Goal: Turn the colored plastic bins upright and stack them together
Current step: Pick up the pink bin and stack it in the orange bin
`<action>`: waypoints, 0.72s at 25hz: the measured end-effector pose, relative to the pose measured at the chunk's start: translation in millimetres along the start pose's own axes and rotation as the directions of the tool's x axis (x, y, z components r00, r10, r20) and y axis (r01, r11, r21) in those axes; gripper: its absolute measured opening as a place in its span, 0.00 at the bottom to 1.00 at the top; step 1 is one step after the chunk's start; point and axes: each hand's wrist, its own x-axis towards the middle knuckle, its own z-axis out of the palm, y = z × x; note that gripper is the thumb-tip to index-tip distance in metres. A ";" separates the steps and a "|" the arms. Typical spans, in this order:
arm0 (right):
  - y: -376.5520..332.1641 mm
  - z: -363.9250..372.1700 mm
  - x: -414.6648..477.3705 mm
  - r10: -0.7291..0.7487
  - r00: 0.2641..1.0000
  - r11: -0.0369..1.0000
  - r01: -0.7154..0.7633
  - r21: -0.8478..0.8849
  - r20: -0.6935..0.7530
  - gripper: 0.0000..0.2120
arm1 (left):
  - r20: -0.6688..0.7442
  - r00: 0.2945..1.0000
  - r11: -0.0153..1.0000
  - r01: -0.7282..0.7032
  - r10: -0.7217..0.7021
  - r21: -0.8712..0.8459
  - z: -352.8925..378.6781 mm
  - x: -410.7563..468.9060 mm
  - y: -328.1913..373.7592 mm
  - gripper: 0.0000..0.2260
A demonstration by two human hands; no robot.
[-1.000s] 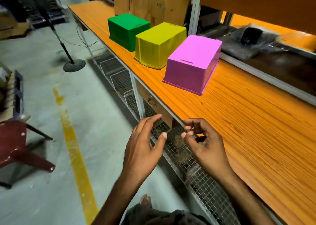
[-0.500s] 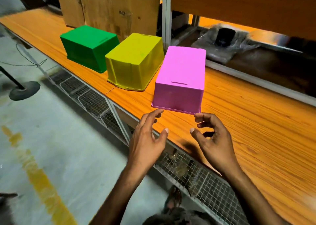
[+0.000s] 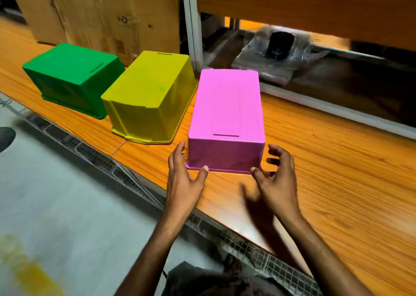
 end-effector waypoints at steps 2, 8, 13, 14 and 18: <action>6.2 7.6 6.9 0.040 0.999 0.999 -0.040 0.006 0.021 0.31 | 0.032 0.999 1.000 0.007 -0.007 -0.008 4.3 11.6 -13.1 0.36; -14.6 13.1 18.4 0.021 0.999 1.000 -0.022 -0.009 -0.037 0.32 | 0.086 0.994 0.991 -0.055 0.066 -0.125 -5.9 44.0 -20.1 0.34; -69.1 -11.2 43.5 -0.161 0.983 0.981 0.169 0.097 -0.092 0.36 | 0.015 0.972 0.912 -0.214 0.234 -0.351 -32.9 80.3 31.8 0.30; -80.7 -17.3 49.8 -0.188 0.979 0.970 0.198 0.143 -0.081 0.36 | 0.010 0.966 0.898 -0.235 0.257 -0.373 -37.1 87.6 44.1 0.29; -116.3 -35.1 65.5 -0.285 0.958 0.939 0.285 0.192 -0.024 0.40 | 0.000 0.938 0.853 -0.315 0.346 -0.417 -49.5 109.1 84.5 0.29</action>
